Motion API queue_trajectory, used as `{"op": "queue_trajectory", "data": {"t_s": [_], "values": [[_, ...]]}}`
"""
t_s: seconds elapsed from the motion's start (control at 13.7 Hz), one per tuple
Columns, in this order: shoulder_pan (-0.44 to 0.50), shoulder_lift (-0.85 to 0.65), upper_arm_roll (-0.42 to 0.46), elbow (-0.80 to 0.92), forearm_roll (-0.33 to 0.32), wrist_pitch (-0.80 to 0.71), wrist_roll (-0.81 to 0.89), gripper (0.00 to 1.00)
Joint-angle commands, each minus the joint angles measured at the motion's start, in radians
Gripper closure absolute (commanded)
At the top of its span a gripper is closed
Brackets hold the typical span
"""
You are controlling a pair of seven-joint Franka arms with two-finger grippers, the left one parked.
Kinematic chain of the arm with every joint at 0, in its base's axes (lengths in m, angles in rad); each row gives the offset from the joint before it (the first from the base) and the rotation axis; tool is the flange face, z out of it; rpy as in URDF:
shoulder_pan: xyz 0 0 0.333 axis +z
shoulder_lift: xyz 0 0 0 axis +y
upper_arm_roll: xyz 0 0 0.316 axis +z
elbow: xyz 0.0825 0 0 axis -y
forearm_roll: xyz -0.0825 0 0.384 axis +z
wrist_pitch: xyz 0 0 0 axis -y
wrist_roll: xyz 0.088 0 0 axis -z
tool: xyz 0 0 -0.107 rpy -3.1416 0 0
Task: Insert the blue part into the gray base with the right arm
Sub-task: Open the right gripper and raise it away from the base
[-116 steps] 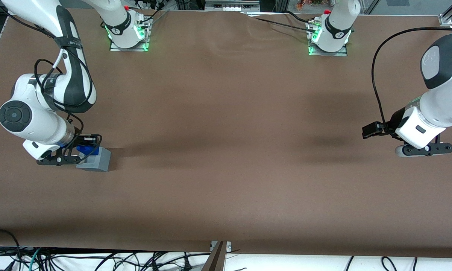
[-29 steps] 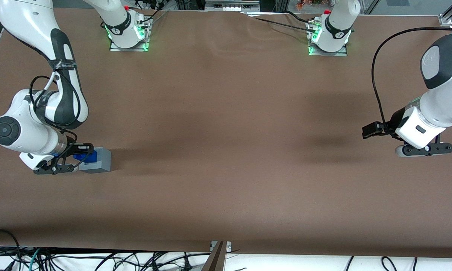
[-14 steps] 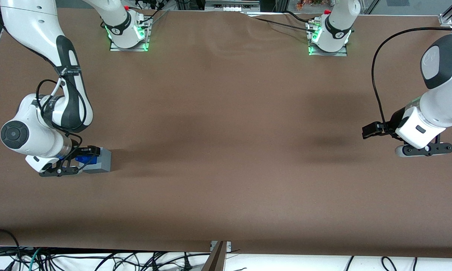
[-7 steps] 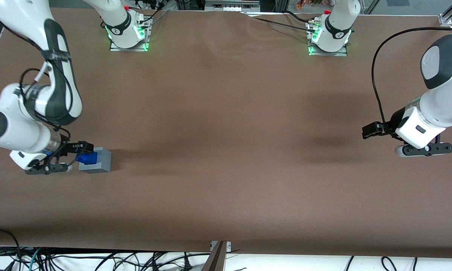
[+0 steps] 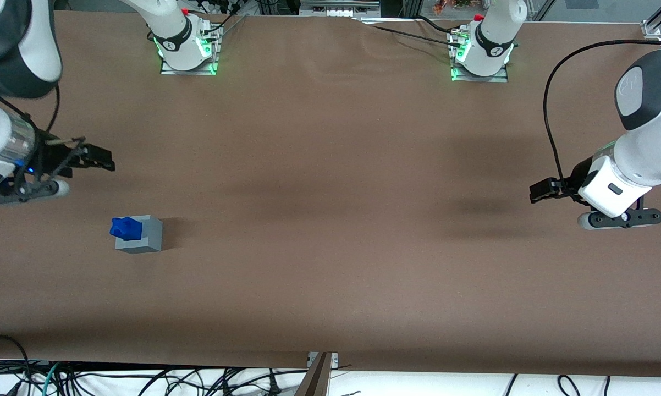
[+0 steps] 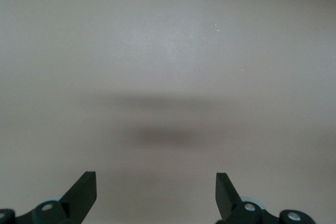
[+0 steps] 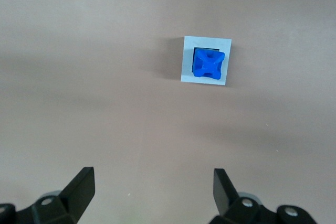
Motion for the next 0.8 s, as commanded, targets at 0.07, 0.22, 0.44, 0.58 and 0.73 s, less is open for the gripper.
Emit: {"op": "queue_trajectory", "data": {"t_s": [0.07, 0.22, 0.44, 0.58, 0.73], "values": [[0.075, -0.007, 0.014, 0.035, -0.048, -0.058, 0.12, 0.0], [0.076, -0.071, 0.023, -0.073, -0.047, -0.012, 0.176, 0.0], [-0.091, -0.206, 0.124, -0.266, -0.047, 0.123, 0.135, 0.0], [-0.168, -0.237, 0.203, -0.272, -0.051, 0.113, 0.116, 0.0], [-0.225, -0.247, 0.235, -0.269, -0.053, 0.117, 0.118, 0.0]]}}
